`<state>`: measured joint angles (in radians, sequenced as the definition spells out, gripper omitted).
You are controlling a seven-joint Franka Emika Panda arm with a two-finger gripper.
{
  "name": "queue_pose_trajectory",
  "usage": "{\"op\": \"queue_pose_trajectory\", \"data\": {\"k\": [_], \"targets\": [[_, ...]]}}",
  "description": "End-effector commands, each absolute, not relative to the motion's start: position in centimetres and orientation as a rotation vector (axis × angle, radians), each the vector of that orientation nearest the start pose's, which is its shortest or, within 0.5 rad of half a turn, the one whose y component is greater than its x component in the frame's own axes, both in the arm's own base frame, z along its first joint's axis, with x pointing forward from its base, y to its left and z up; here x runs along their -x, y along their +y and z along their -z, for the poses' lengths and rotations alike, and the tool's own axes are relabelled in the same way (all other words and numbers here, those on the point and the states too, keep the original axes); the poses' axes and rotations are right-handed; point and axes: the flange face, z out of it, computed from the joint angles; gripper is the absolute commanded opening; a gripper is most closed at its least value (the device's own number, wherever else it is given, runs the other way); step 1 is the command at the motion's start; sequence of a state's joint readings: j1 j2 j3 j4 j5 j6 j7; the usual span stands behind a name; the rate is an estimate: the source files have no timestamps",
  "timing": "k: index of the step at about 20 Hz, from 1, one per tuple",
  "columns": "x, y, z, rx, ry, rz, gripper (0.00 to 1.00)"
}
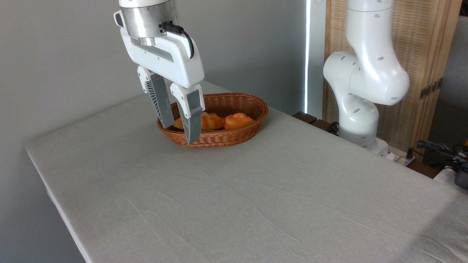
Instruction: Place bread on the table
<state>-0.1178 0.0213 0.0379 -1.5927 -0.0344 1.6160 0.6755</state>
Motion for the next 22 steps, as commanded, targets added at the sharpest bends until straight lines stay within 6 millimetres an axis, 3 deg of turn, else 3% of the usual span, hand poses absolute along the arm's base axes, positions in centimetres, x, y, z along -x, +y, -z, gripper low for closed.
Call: {"op": "queue_pose_trajectory", "data": {"k": [1,11,14,16,18,22], "targets": [[-56.1,-4.5,-60.9,2.976,1.159,0.006,1.00],[-55.9,-4.7,-60.7,2.979,1.162,-0.003,1.00],[-55.4,-5.7,-60.5,3.003,1.192,0.020,1.00],[-54.3,-6.8,-61.0,3.029,1.238,0.084,1.00],[-52.4,-9.1,-61.0,3.019,1.307,0.079,1.00],[-47.0,-13.5,-59.9,2.951,1.458,0.033,1.00]]}}
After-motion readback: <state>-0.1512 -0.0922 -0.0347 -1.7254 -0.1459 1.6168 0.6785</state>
